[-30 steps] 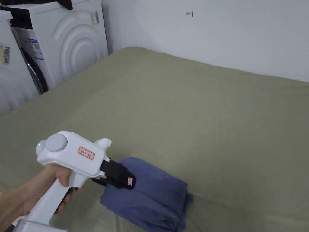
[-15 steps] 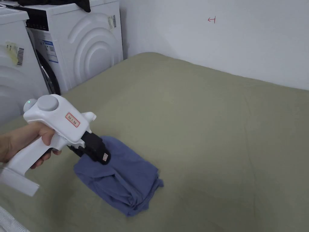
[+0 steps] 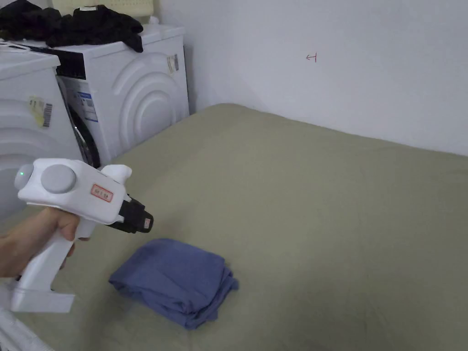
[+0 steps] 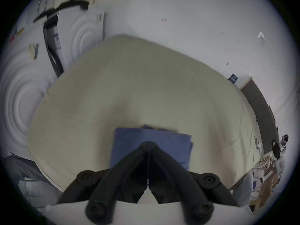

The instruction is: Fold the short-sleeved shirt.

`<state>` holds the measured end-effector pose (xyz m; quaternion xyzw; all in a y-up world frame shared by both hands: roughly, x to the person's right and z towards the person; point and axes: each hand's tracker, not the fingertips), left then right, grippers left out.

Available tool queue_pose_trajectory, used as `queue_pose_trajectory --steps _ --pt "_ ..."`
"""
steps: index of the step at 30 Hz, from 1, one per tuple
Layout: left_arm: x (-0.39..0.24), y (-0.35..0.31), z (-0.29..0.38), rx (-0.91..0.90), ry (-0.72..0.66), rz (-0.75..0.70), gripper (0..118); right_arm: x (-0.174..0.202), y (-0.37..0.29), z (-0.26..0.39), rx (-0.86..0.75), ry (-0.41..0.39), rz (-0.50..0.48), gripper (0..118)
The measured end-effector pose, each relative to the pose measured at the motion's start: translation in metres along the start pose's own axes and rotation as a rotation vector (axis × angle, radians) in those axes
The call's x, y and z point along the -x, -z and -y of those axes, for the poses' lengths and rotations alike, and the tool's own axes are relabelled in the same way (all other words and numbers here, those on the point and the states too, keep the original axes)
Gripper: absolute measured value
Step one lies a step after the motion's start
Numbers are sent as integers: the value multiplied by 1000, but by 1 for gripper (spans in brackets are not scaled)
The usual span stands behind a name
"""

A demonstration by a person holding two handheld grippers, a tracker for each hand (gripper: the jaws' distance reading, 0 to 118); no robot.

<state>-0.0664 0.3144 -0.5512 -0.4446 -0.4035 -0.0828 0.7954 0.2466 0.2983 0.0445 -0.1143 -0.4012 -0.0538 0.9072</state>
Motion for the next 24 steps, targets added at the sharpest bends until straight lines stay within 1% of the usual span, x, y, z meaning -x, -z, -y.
queue_pose_trajectory --steps 2,3,4,6,8,9,11,12,14,15,16,18,19,22,23,24 --pt "-32 -5 12 -49 -25 35 0 -4 0 -4 1 10 -10 1" --pt "-58 -6 19 -81 -29 33 0 -5 0 -6 -4 17 -38 1" --pt "-86 -8 28 -122 30 39 0 -7 -1 -8 -12 17 -39 1" --pt "-136 -12 44 -170 78 14 0 -11 -2 -14 -18 5 -64 1" --pt "-194 -15 63 -269 80 61 0 -8 -5 -28 -23 -9 -73 1" --pt "-221 -17 71 -278 121 75 0 -9 -7 -32 -29 -13 -74 1" --pt "-269 -15 86 -378 167 47 0 -12 -10 -41 -45 -17 -83 1" --pt "-290 -16 91 -395 184 57 0 -14 -12 -45 -51 -14 -83 1" --pt "-337 -22 107 -488 172 59 0 -17 -16 -54 -59 -16 -66 1" --pt "-354 -24 111 -502 181 46 0 -19 -18 -56 -64 -19 -59 1" --pt "-370 -27 117 -566 169 32 0 -21 -21 -60 -68 -23 -37 1" --pt "-401 -33 130 -628 242 -27 0 -25 -26 -65 -85 -26 -3 1" --pt "-412 -35 137 -671 244 -36 0 -26 -27 -66 -84 -28 11 1" --pt "-437 -45 151 -707 298 -65 0 -29 -35 -68 -110 -47 44 1" --pt "-440 -47 156 -724 319 -53 0 -29 -38 -67 -121 -47 47 1" --pt "-443 -50 159 -717 313 -67 0 -30 -41 -67 -125 -43 53 1"
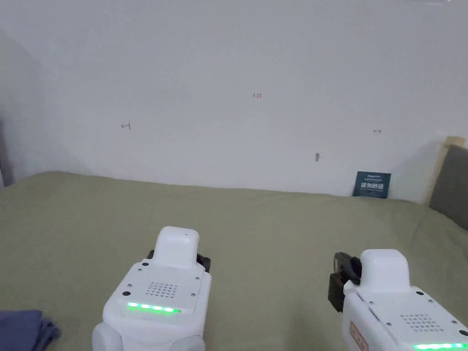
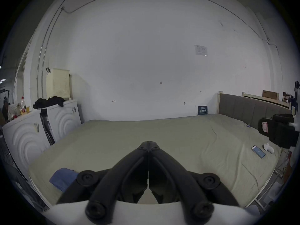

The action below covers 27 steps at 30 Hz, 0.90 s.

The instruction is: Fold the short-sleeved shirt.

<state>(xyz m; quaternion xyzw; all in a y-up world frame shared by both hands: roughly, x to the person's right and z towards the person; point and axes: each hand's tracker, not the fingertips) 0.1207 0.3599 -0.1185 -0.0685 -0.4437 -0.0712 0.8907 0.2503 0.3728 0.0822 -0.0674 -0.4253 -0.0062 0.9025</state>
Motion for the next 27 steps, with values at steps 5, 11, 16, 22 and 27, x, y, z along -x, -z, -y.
queue_pose_trajectory --steps 5,11,16,22,27 --pt "-7 -12 -6 -33 8 28 0 -6 -9 4 -13 9 20 1" --pt "-4 -15 -16 -46 -2 37 0 -8 -13 4 -31 17 44 1" --pt "-3 -19 -21 -66 17 36 0 -8 -15 2 -48 22 52 1" --pt "1 -13 -17 -48 6 4 114 -9 -15 1 -38 42 70 117" --pt "8 -10 -17 -61 16 9 118 -12 -18 4 -79 53 82 118"
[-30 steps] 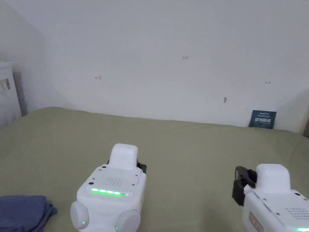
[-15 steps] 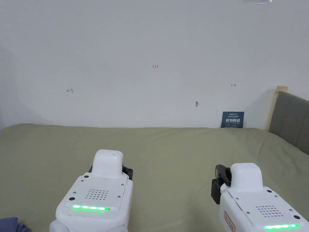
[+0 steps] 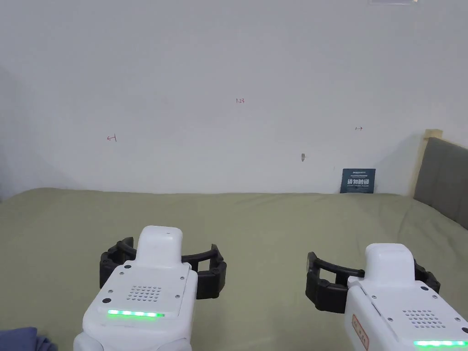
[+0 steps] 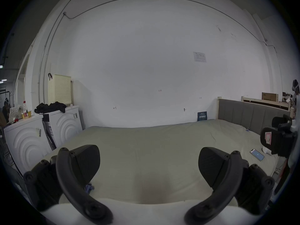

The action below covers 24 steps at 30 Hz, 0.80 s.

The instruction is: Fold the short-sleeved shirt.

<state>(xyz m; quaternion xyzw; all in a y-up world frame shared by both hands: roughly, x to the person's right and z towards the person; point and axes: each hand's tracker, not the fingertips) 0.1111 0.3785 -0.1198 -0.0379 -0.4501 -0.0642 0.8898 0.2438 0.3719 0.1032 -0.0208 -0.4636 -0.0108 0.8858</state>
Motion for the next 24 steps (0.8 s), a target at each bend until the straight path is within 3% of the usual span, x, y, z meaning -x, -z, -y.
queue_pose_trajectory --steps 8,12,17,24 --pt "4 -7 -5 -6 1 -19 118 2 0 -6 6 -18 -7 118" --pt "8 -9 -15 85 -56 19 118 0 0 -8 22 -12 -14 118" --pt "13 -23 -25 47 -88 80 118 1 -1 -12 26 -2 -12 118" --pt "11 -21 -28 78 -84 25 118 1 -3 -15 20 -2 -23 118"
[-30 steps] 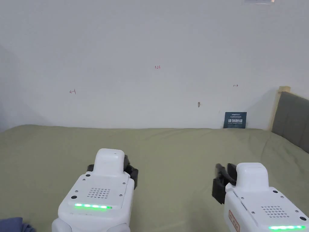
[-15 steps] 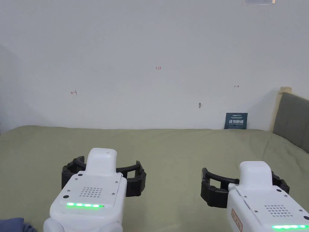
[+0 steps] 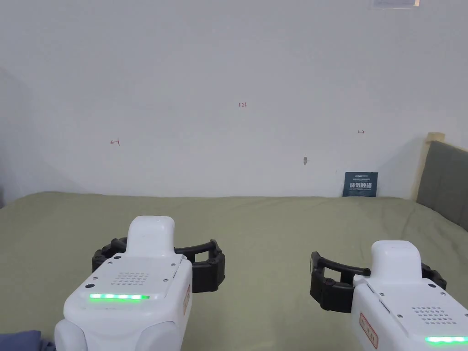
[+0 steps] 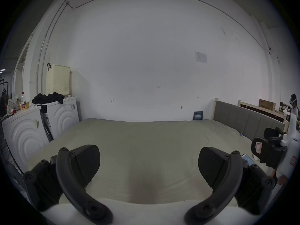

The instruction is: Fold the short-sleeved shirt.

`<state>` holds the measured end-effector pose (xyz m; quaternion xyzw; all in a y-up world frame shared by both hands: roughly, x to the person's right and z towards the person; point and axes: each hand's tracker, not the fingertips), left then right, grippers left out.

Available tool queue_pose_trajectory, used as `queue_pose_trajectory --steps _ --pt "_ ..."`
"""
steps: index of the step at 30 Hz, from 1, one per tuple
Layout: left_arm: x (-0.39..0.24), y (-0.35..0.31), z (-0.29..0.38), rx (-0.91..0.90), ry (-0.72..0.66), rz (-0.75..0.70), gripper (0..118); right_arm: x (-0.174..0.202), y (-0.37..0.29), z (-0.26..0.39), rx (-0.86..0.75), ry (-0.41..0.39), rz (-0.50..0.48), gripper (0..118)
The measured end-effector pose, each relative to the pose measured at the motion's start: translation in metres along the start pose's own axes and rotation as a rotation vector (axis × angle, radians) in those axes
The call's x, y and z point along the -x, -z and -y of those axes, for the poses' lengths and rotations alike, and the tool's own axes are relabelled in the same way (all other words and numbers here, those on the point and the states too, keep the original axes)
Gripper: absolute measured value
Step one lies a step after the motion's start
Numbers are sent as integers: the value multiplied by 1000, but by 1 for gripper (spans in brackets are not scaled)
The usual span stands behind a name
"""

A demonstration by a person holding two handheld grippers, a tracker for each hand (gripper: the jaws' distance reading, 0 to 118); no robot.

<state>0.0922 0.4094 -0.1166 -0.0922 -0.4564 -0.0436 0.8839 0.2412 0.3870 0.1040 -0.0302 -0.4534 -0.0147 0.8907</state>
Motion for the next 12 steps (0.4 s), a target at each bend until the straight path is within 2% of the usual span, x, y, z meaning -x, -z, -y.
queue_pose_trajectory --steps 8,12 --pt "-3 5 -3 28 -4 -39 118 2 0 0 2 -6 -6 118" --pt "3 1 -3 1 -17 6 118 2 0 -1 2 -5 -10 118"
